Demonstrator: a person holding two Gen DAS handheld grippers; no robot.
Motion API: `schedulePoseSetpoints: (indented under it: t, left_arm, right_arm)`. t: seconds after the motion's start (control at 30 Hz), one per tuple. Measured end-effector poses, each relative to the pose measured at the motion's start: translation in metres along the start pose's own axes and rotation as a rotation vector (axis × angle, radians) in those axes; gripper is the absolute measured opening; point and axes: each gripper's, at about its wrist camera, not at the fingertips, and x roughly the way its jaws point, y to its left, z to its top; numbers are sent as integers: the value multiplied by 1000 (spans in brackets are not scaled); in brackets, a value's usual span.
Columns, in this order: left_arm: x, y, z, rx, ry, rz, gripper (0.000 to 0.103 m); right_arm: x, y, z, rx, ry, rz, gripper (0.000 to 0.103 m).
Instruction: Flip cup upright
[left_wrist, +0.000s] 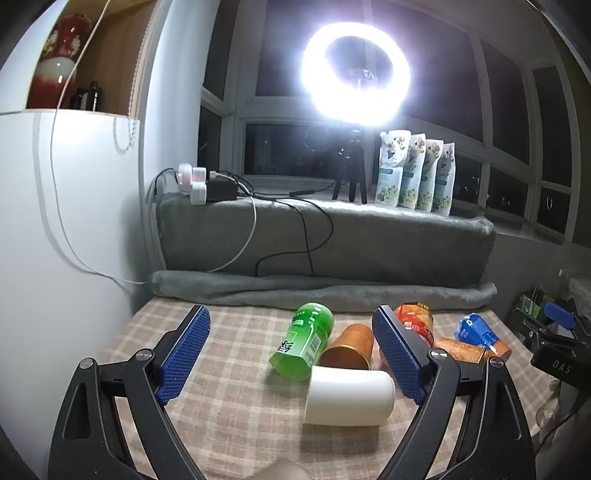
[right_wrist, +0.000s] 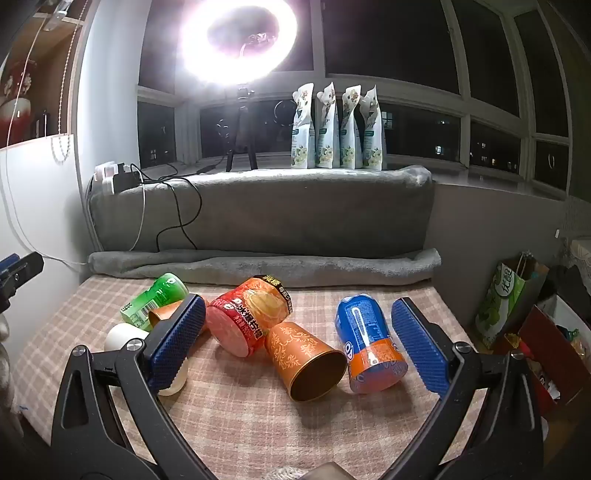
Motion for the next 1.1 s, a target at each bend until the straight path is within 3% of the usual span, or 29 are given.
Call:
schedulePoseSetpoints:
  t: [0.2, 1.1]
  left_arm:
    - [8, 1, -3, -10, 41, 15, 90]
    - [-4, 8, 6, -6, -14, 23, 90]
  right_arm:
    - [-1, 0, 0, -6, 3, 1, 102]
    - [-9, -3, 7, 4, -27, -22, 102]
